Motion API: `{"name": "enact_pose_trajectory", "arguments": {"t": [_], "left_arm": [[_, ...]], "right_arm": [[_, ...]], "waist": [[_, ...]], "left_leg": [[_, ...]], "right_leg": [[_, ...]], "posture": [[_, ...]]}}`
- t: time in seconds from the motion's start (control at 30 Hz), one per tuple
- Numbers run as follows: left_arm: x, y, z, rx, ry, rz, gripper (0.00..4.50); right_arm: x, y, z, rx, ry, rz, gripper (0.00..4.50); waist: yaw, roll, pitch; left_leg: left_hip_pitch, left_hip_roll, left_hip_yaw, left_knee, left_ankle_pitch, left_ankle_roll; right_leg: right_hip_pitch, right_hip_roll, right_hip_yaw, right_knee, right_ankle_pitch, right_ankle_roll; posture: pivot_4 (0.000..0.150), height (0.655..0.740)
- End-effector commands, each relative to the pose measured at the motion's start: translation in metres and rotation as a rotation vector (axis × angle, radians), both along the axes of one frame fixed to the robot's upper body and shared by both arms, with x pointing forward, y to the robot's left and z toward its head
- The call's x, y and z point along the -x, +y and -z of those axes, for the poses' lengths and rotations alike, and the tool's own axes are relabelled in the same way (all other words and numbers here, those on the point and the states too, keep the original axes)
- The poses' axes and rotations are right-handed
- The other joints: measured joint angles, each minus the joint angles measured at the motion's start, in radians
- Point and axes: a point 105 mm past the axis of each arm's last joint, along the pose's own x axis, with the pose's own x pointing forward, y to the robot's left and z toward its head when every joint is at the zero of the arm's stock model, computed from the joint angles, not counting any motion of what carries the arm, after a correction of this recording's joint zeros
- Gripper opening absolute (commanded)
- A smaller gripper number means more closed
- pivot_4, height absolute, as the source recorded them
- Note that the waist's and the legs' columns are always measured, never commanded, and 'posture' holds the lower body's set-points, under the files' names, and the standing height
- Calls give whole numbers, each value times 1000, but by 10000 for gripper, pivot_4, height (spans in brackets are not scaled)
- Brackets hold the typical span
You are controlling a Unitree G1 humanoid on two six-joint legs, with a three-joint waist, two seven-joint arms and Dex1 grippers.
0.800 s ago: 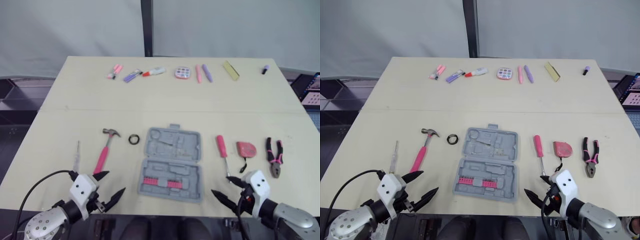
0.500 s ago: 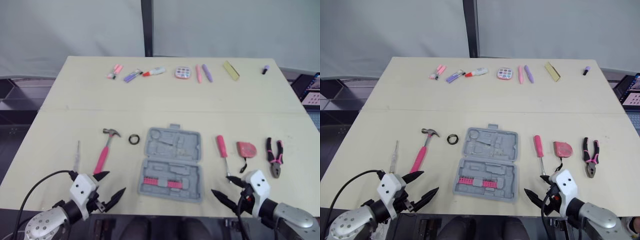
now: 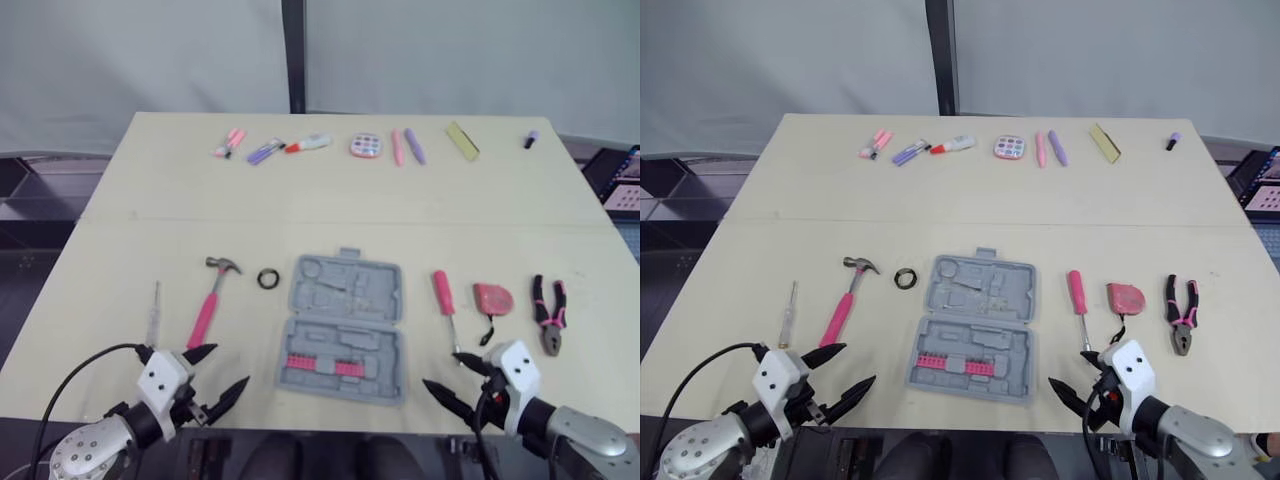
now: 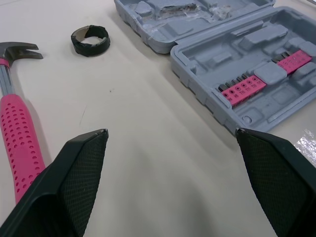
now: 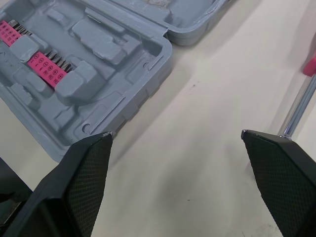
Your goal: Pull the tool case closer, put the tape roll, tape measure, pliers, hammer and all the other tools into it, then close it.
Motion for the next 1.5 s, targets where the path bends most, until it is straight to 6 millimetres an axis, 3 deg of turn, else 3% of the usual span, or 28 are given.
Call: {"name": "enact_pose_trajectory", "arguments": {"t": [0.03, 0.27, 0.3, 0.4, 0.6, 0.63, 0.8, 1.0, 1.5], "left_arm": [[1, 1, 0, 7, -13, 15, 44174], [-13, -4, -18, 128, -38, 103, 44174], [-14, -5, -21, 141, -31, 117, 41857], [-19, -8, -26, 159, -6, 132, 30391], [-40, -16, -38, 96, -44, 160, 0], [-44, -17, -40, 86, -49, 157, 0], [-62, -27, -47, 58, -60, 169, 0], [-81, -37, -40, 32, 33, 203, 0], [-106, -43, -9, -23, 159, 290, 0]], "right_arm": [[2, 2, -3, -11, -17, -17, 44027], [-7, 3, -14, -9, -55, -29, 44027], [-9, 4, -16, -10, -59, -33, 44647], [-14, 6, -22, -9, -80, -42, 35710], [-23, 12, -32, -15, -107, -51, 4771], [-24, 12, -33, -15, -109, -51, 303], [-31, 14, -35, -13, -113, -46, 303], [-44, 16, -34, -3, -91, -31, 303], [-72, 28, -13, 21, 6, -18, 303]], "waist": [[0, 0, 0], [1, 0, 0], [0, 0, 0], [-2, 0, 0], [-2, 0, 0], [-1, 0, 0], [-2, 0, 0], [-4, 0, 0], [-4, 0, 0]], "left_leg": [[0, 0, 0, 0, 0, 0], [0, 0, 0, 0, 0, 0], [0, 0, 0, 1, 0, 0], [0, 0, 0, 0, 0, 0], [0, 0, 0, 1, 0, 0], [0, 0, 0, 1, 0, 0], [0, -1, -1, 1, 0, 0], [1, -1, -1, 1, 0, 0], [0, -1, -1, 2, 0, 0]], "right_leg": [[0, 0, 0, 0, 0, 0], [0, 0, 0, 1, 0, 0], [0, 0, 0, 1, 0, 0], [0, 0, 0, 1, 0, 0], [0, 0, 0, 2, 0, 0], [0, 0, 0, 2, 0, 0], [-1, 0, 0, 6, 0, 0], [-3, 0, 0, 10, 0, 0], [-7, -1, -2, 16, 0, 0]], "posture": [[1500, 7134], [1500, 7134], [1500, 7134], [1500, 7134], [1500, 7134], [1500, 7134], [1500, 7134], [1500, 7134], [1500, 7134]]}}
